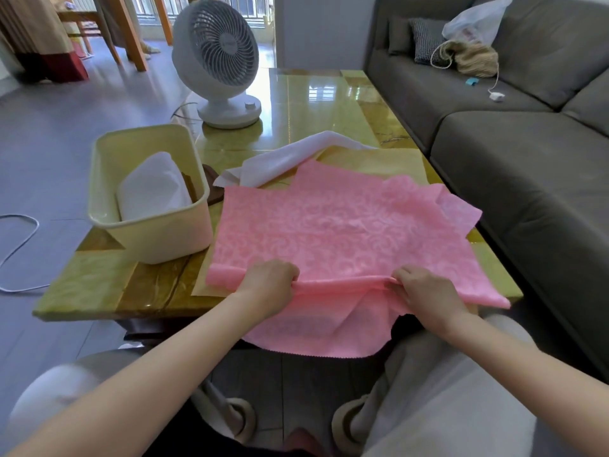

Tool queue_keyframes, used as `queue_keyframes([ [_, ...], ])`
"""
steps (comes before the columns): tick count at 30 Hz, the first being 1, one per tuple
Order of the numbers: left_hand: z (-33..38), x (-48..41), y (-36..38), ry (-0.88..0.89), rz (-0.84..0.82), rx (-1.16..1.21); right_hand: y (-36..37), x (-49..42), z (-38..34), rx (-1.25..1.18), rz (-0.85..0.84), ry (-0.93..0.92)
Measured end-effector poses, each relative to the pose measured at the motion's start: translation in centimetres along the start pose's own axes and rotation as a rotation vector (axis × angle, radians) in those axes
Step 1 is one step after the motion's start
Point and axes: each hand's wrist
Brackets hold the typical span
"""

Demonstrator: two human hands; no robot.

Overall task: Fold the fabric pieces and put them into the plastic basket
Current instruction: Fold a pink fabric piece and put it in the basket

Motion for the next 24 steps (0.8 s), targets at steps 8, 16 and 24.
queue_keyframes([
  [8, -1.1, 0.8, 0.0, -0.004, -0.175, 0.166, -1.9, 0.9, 1.3, -0.216, -0.136, -0.125],
  [16, -1.4, -5.1, -1.2, -0.023, 0.026, 0.273, -2.0, -5.1, 5.1, -0.243, -0.174, 0.172],
  [24, -1.9, -10.3, -1.0, -0.159, -0.107, 0.106, -1.3, -8.2, 7.2, -0.191, -0.309, 0.269],
])
Point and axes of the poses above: each hand's wrist, its own x-axis away from the middle knuckle, its own y-axis out of the palm, z = x × y, and after that the axes turned 6 degrees about -y, right-handed
